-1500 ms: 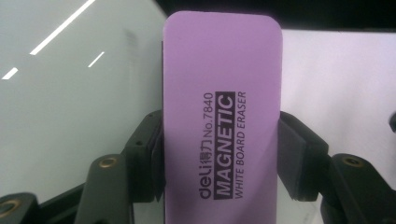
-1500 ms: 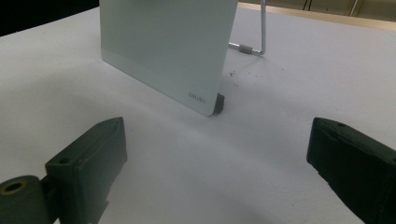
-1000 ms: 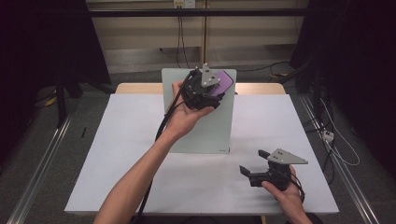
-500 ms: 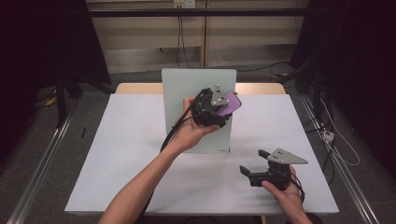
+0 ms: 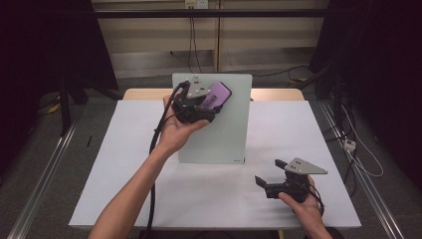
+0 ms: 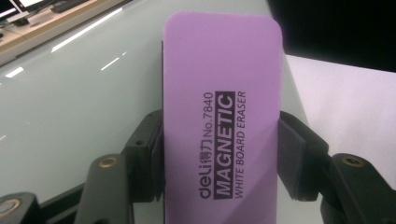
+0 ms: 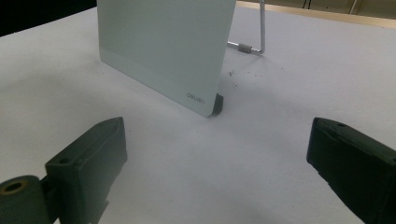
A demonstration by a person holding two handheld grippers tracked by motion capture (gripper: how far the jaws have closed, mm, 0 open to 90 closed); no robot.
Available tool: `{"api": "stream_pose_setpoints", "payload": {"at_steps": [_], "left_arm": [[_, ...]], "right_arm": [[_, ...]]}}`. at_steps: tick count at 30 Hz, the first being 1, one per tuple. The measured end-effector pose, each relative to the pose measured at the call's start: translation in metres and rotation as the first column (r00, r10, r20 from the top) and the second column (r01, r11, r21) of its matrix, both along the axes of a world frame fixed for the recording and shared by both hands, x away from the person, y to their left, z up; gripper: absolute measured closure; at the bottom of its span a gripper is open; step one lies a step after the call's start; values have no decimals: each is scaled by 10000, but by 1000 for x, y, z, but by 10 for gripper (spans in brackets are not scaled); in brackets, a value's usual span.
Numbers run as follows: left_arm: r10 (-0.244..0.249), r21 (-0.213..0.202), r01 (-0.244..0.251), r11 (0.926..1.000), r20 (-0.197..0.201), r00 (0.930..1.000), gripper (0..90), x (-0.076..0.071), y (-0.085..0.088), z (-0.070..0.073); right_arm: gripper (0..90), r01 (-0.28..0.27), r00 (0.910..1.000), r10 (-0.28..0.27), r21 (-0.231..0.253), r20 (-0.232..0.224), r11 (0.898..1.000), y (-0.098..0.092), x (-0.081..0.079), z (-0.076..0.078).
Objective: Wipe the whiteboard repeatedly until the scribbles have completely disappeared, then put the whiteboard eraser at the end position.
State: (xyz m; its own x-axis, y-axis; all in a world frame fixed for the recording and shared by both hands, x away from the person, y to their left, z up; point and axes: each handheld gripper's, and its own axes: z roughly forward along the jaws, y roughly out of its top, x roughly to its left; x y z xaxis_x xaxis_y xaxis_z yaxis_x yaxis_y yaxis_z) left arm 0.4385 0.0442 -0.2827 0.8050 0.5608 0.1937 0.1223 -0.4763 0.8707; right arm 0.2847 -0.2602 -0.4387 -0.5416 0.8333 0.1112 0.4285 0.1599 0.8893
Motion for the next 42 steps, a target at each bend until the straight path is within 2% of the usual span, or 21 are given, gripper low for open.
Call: {"api": "stream_pose_setpoints", "payload": {"at_steps": [2,9,12,13,16,18,29,31,32,36,37,38,42], "left_arm": [[-38,-155,37,9999,-101,9999,412,-1,9,-2],[-224,64,227,9997,-375,9990,412,-11,31,-14],[-309,-115,302,9995,-750,9967,412,-13,39,-21],[-321,-23,321,9995,-844,9959,412,-13,42,-23],[-386,-81,379,9992,-1099,9932,412,-15,48,-28],[-435,-212,411,9989,-1277,9909,411,-17,50,-29],[-873,43,892,9960,-1682,9819,412,-29,54,-34],[-992,-82,993,9950,-1737,9798,412,-30,56,-37],[-1028,-202,1008,9947,-1866,9771,411,-31,56,-38],[-1225,-255,1198,9925,-2208,9676,411,-30,59,-47],[-1189,-58,1207,9927,-2239,9673,411,-31,60,-48],[-1234,-123,1240,9922,-2312,9650,411,-31,60,-49],[-1453,135,1545,9879,-2679,9524,411,-33,59,-53]], "right_arm": [[50,-23,10000,23,3,27,10000,0,1,0],[48,87,10000,-86,24,-47,10000,0,4,-1],[48,36,10000,-36,-13,-84,10000,1,3,-1],[48,26,10000,-26,-16,-65,10000,1,3,-1],[48,19,10000,-19,-7,-41,10000,1,2,-1],[48,-2,10000,2,-5,-39,10000,1,2,-1],[48,-71,10000,71,-50,-15,10000,1,1,-1],[48,-20,10000,20,-23,8,10000,1,1,-1],[48,-10,10000,10,-38,-32,10000,1,2,-1],[48,107,9999,-107,4,-103,9999,1,3,-1],[48,132,9999,-132,10,-109,9999,1,4,-1],[48,139,9999,-139,4,-99,9999,1,4,-2],[48,138,9999,-138,-2,-99,9999,2,5,-2]]}}
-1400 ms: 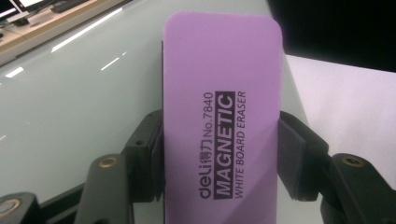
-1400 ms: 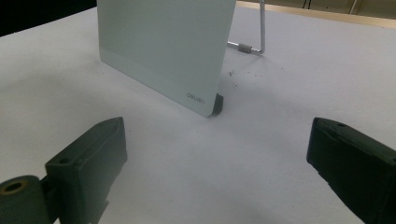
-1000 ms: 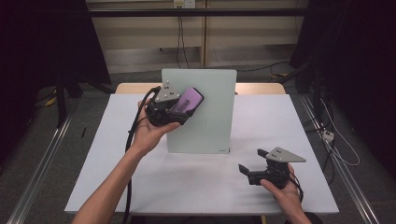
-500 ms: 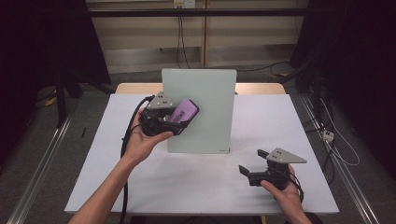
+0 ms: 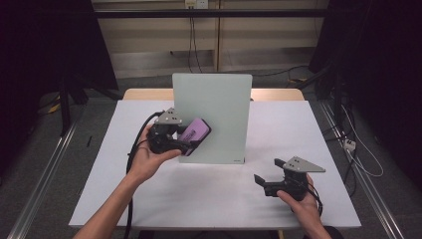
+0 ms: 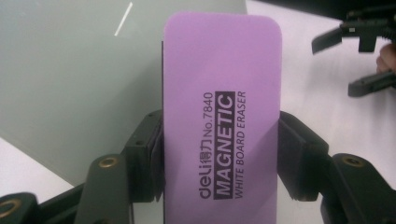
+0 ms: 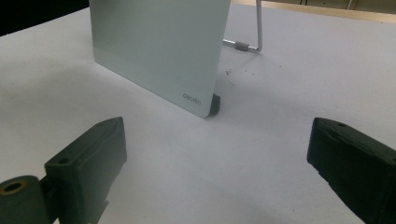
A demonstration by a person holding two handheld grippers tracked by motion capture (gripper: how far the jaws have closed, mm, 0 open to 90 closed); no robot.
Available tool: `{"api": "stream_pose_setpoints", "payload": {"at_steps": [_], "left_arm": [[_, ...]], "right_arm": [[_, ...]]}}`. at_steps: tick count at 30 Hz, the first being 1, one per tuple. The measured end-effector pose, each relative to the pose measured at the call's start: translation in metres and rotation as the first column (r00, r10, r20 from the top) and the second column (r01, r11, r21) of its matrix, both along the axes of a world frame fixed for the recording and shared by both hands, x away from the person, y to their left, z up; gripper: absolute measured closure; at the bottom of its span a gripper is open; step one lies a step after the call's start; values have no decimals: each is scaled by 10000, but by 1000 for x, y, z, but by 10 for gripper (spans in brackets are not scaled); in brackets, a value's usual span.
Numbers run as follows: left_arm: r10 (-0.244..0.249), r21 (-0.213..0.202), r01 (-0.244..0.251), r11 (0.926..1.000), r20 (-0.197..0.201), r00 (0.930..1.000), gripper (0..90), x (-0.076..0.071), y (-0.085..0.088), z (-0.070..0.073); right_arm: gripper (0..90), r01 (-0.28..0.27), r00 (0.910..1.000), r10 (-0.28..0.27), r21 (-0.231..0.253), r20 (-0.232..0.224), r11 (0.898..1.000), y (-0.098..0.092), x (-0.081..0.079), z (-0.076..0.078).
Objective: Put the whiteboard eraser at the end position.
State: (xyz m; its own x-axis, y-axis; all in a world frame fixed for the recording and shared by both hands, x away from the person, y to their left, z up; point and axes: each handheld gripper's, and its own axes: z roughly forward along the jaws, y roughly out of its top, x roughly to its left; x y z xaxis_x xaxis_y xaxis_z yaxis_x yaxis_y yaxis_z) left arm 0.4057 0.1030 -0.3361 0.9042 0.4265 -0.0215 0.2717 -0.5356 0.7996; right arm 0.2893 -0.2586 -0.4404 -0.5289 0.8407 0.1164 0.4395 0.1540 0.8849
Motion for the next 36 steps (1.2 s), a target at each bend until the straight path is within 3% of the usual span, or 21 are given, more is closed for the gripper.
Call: {"api": "stream_pose_setpoints", "payload": {"at_steps": [4,5,8,13,16,21,24,31,34,36], "left_arm": [[-365,665,374,9971,-145,9992,411,-4,-8,-9],[-446,662,462,9967,-252,9987,411,-4,-10,-13],[-692,1154,729,9906,-354,9970,411,-7,-18,-18],[-1094,1396,1158,9834,-530,9926,411,-11,-26,-24],[-1375,1761,1474,9733,-672,9882,412,-14,-30,-28],[-1825,1936,1962,9613,-863,9794,411,-20,-35,-31],[-2157,2240,2333,9463,-1007,9713,411,-25,-40,-34],[-2448,2582,2769,9256,-1498,9579,411,-28,-53,-47],[-2469,2861,2885,9138,-1727,9535,411,-29,-58,-55],[-2473,2953,2922,9096,-1801,9521,411,-31,-61,-58]], "right_arm": [[48,-107,9999,107,-36,56,9999,0,-2,0],[48,-147,9999,148,-76,64,9999,-1,-2,0],[48,-186,9998,187,-89,91,9998,-1,-4,0],[48,-133,9999,134,-53,66,9999,-3,-4,0],[48,-120,9999,120,-22,50,9999,-3,-4,0],[48,-171,9998,171,10,59,9999,-2,-4,0],[48,-159,9999,159,53,0,9999,-2,-4,0],[48,-158,9999,158,86,13,9998,-3,-3,0],[48,-107,9999,107,49,13,9999,-2,-2,0],[48,-128,9999,129,-46,48,9999,-2,-2,0]]}}
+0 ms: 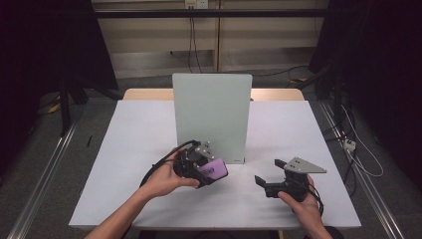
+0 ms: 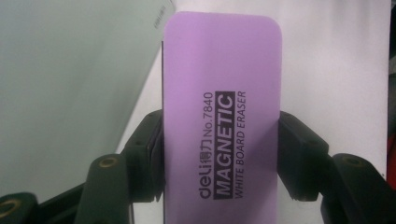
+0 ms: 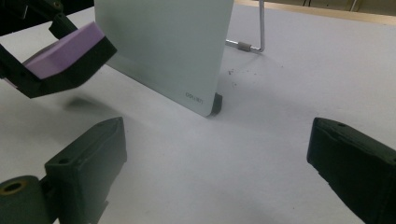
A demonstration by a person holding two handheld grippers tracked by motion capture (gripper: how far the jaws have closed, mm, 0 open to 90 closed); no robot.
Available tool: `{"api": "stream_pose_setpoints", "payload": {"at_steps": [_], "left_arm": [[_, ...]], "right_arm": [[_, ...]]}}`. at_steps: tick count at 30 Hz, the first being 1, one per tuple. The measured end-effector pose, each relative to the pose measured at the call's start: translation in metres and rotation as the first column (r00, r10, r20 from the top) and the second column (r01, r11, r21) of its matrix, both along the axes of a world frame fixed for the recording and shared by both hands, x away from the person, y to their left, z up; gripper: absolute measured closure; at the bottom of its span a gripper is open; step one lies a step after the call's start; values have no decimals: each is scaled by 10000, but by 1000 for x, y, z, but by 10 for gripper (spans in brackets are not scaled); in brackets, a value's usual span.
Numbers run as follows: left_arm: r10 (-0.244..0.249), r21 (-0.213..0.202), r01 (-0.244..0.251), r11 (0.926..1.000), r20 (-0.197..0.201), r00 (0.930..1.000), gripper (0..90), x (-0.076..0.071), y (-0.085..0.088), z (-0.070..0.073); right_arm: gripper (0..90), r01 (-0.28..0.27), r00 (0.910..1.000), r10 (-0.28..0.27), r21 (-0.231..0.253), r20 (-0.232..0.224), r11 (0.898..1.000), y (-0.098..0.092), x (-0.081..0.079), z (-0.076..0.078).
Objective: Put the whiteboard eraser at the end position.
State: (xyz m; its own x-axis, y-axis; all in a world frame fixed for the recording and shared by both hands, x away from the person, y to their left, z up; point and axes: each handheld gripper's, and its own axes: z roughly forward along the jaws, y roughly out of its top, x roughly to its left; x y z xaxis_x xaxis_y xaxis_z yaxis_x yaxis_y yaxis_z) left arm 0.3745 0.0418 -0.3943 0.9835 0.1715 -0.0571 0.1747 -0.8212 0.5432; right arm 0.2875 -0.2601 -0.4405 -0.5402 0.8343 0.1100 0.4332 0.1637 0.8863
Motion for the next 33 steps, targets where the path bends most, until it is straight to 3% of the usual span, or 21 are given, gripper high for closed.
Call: {"api": "stream_pose_setpoints", "payload": {"at_steps": [5,7,9,14,20,27,29,33], "left_arm": [[6,-56,-7,10000,-169,9999,411,-3,-6,-3],[-63,-86,60,9999,-432,9990,410,-4,-8,-5],[-233,167,239,9996,-389,9990,411,-4,-10,-6],[-107,132,117,9998,-706,9974,410,-5,-13,-12],[-72,446,116,9989,-986,9951,409,-3,-17,-23],[-146,540,203,9983,-1048,9944,407,-3,-23,-31],[38,590,15,9983,-911,9958,406,-5,-25,-34],[-143,693,210,9974,-966,9952,404,-4,-26,-35]], "right_arm": [[48,-12,10000,12,-9,0,10000,1,-1,1],[48,4,10000,-4,5,20,10000,1,-1,1],[48,38,10000,-38,8,10,10000,0,-1,1],[48,-40,10000,40,-41,3,10000,1,-1,1],[48,-22,10000,22,11,7,10000,1,-1,1],[48,0,10000,0,-22,12,10000,1,-2,1],[48,-16,10000,16,-11,12,10000,1,-2,1],[48,-35,10000,35,-29,6,10000,1,-2,1]]}}
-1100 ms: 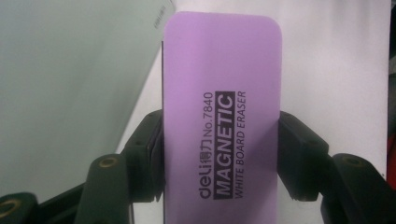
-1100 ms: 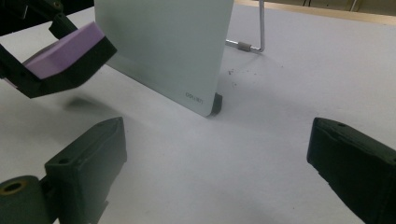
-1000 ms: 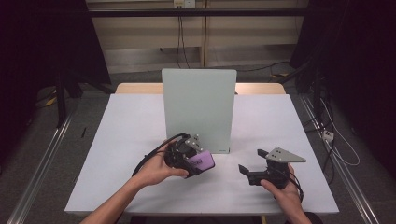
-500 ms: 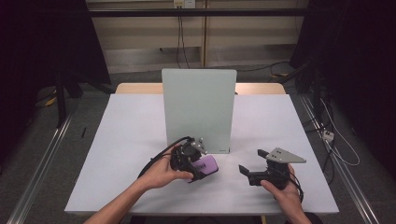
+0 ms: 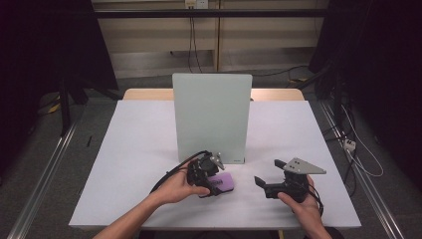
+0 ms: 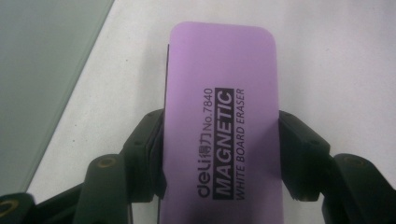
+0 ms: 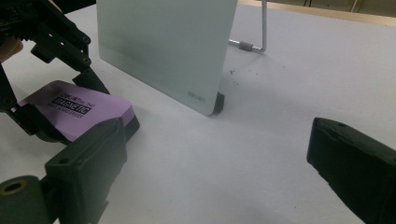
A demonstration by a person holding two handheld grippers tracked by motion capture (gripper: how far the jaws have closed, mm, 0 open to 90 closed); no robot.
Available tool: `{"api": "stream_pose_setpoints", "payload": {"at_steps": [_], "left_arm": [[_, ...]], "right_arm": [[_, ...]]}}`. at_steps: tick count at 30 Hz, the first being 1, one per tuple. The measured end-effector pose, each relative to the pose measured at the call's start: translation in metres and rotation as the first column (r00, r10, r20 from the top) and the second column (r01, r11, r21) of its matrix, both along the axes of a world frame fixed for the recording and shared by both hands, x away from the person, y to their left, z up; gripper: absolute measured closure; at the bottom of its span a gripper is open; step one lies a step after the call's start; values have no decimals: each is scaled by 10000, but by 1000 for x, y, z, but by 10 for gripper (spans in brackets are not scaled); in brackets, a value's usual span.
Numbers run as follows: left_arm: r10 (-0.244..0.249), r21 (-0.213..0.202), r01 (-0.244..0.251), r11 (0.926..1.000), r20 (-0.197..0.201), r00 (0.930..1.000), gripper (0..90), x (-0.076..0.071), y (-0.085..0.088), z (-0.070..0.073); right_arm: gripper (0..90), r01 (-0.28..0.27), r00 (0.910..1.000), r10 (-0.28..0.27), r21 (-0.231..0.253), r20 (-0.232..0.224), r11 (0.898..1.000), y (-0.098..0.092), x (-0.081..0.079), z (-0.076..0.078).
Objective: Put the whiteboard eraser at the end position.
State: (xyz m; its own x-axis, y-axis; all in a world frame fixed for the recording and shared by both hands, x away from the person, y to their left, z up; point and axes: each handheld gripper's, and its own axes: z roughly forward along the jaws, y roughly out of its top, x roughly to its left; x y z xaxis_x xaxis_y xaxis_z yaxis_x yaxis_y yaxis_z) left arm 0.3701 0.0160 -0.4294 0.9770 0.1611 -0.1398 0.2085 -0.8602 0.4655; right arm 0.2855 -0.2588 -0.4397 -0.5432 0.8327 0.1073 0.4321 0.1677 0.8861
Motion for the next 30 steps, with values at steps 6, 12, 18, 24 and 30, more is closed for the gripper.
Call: {"api": "stream_pose_setpoints", "payload": {"at_steps": [6,12,18,24,30], "left_arm": [[6,-66,-6,10000,-77,10000,391,0,0,-2],[155,-79,-152,9999,352,9993,243,-2,0,-5],[392,-454,-362,9983,671,9970,130,-1,7,8],[1376,-1325,-1279,9829,674,9882,61,3,23,23],[2290,-2243,-2068,9523,774,9704,65,2,46,28]], "right_arm": [[48,-13,10000,13,6,4,10000,0,0,0],[48,6,10000,-6,-12,22,10000,0,0,0],[48,-66,10000,66,-11,38,10000,0,0,0],[47,-61,10000,61,-2,-10,10000,1,1,0],[47,-49,10000,49,-21,11,10000,1,1,0]]}}
